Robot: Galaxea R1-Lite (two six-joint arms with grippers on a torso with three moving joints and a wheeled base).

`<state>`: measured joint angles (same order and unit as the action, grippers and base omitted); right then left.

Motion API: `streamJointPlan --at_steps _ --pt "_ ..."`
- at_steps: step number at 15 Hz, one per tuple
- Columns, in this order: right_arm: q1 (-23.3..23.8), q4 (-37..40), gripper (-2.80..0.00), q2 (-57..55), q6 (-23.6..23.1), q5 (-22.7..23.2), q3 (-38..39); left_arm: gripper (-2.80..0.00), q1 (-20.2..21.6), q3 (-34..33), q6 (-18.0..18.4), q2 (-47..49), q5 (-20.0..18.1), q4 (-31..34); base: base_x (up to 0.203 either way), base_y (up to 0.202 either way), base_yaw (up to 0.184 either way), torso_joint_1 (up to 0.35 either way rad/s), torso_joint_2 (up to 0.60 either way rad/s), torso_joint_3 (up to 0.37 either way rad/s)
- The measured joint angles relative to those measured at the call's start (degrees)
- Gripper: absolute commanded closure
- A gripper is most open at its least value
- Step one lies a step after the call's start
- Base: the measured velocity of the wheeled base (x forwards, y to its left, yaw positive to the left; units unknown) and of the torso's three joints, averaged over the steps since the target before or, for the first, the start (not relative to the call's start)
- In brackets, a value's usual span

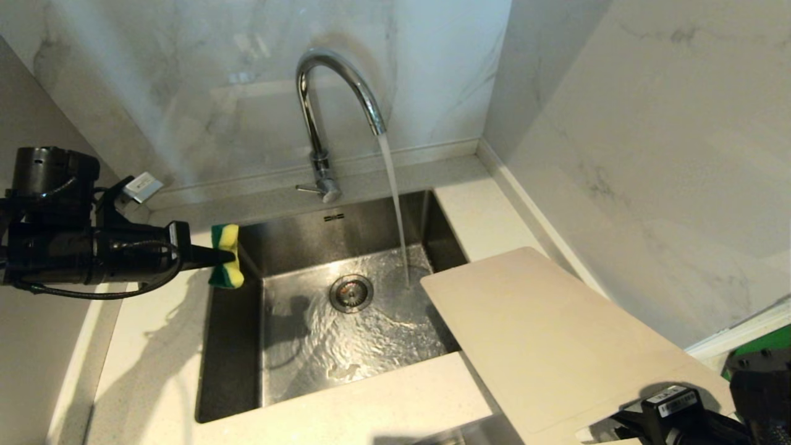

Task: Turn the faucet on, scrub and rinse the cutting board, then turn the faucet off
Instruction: Put down the cutting board

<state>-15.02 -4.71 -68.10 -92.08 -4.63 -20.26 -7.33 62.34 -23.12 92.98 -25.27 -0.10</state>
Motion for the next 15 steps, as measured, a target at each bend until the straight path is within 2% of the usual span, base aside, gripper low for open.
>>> streamJointPlan --at_steps 4,15 --pt "-0.11 0.01 0.0 -3.78 0.21 3.15 -0.11 0.0 0.02 1.0 -0.19 0.84 0.01 0.02 0.0 0.0 0.0 0.0 0.0 0.0" --pt "-1.38 3.3 0.0 -6.95 0.24 4.44 1.69 0.0 -0.06 1.19 -0.38 1.2 0.02 0.02 0.0 0.0 0.0 0.0 0.0 0.0"
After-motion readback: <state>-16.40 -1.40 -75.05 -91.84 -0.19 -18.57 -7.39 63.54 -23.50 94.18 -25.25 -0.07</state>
